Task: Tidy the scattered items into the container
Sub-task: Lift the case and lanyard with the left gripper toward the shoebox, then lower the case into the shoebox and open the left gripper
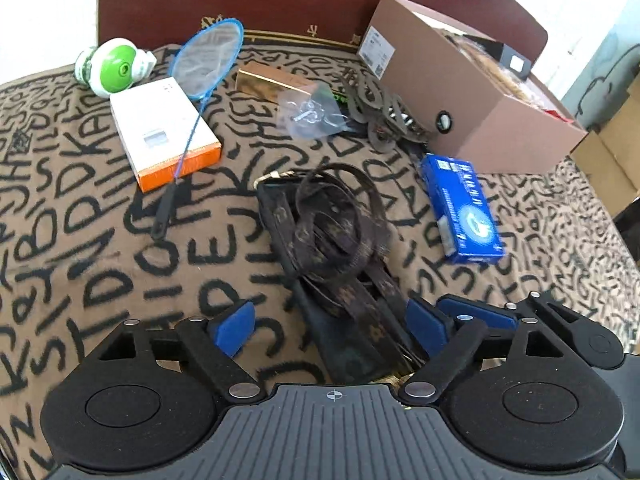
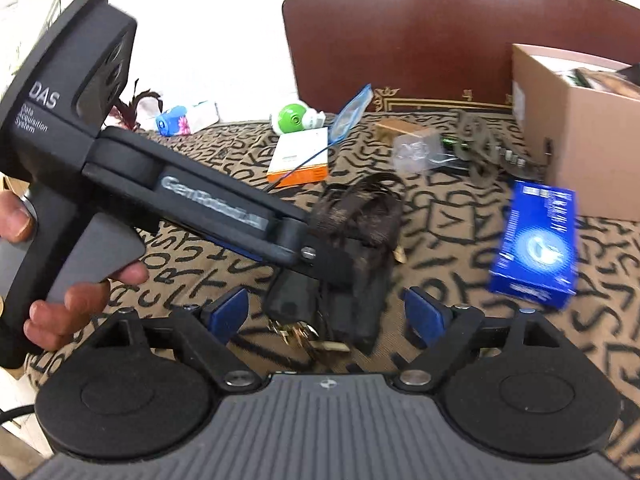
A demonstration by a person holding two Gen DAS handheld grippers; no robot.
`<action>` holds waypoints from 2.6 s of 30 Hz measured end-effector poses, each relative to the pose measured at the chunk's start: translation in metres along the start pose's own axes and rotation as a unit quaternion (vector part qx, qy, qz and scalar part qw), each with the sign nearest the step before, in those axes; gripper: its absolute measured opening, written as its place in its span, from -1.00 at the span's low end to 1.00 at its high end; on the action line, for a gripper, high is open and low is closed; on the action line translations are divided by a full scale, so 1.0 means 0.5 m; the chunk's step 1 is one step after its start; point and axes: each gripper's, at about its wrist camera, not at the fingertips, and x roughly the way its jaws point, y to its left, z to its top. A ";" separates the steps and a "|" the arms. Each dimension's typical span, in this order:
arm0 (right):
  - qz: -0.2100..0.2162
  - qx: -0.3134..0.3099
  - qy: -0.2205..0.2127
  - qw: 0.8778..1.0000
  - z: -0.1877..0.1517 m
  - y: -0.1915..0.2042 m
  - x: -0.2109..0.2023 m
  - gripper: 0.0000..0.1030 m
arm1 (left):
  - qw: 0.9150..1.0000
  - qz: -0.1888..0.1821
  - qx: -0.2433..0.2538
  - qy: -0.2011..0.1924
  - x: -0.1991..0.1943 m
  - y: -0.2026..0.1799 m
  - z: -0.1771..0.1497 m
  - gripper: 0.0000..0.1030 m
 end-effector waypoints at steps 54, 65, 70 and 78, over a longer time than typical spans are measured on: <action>-0.094 -0.071 -0.200 0.973 0.233 -0.261 -0.211 0.55 | 0.965 -0.099 0.153 -0.190 -0.116 -0.356 0.292 0.53; -0.107 -0.070 -0.170 0.977 0.295 -0.395 -0.090 0.55 | 0.967 -0.119 0.154 -0.167 0.044 -0.353 0.412 0.52; -0.089 -0.058 -0.122 0.987 0.282 -0.438 -0.022 0.59 | 0.974 -0.105 0.154 -0.126 0.137 -0.333 0.428 0.68; -0.105 -0.055 -0.111 0.987 0.238 -0.455 -0.009 0.75 | 0.968 -0.080 0.191 -0.140 0.174 -0.320 0.396 0.76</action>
